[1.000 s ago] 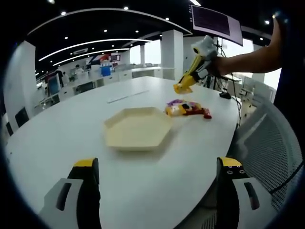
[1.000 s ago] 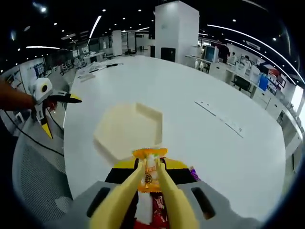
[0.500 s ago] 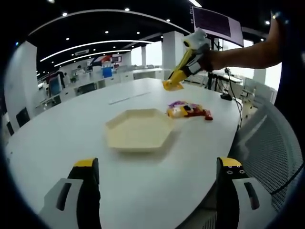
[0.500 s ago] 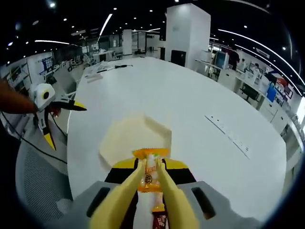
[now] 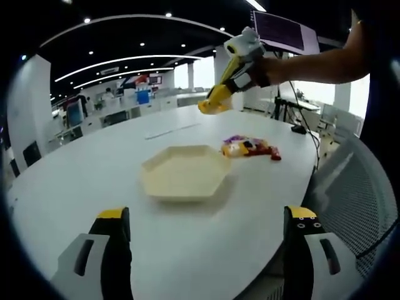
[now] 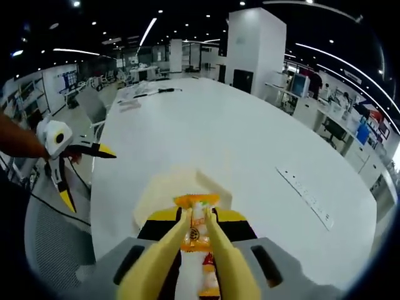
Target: Place the target food into the container with the food tongs after gripping and lifting it, then release it inside without dropping or visibly crushing the food.
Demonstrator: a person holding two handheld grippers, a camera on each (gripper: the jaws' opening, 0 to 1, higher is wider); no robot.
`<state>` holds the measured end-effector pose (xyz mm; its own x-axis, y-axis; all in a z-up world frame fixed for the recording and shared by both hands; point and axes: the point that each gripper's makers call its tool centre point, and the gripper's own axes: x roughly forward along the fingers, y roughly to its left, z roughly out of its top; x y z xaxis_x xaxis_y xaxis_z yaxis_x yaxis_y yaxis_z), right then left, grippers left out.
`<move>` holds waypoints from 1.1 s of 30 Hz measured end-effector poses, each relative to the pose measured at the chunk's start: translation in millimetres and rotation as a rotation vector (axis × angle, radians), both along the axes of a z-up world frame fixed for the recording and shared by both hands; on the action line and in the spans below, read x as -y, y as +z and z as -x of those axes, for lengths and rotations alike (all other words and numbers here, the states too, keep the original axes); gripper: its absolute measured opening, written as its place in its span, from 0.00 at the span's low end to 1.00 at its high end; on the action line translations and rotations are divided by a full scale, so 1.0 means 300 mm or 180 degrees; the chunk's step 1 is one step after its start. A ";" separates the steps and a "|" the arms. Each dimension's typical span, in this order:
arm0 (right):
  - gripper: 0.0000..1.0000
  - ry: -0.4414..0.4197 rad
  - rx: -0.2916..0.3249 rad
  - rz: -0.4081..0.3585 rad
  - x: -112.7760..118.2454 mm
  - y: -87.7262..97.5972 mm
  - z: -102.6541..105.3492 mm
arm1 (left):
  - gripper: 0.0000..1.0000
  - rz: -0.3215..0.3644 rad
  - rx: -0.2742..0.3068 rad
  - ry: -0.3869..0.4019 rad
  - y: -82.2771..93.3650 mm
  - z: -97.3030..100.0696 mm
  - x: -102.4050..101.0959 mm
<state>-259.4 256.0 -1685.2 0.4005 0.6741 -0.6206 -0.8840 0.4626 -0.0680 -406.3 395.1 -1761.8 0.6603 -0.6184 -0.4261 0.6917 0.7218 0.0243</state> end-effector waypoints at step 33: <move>0.22 0.0267 0.0019 0.0034 -0.165 -0.004 -0.038 | 0.98 0.0008 0.0038 0.0026 0.008 -0.006 -0.006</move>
<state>-247.9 305.5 -1686.4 0.3466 0.6988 -0.6258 -0.9192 0.3861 -0.0779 -404.4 397.0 -1759.5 0.6704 -0.6140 -0.4166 0.6854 0.7275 0.0308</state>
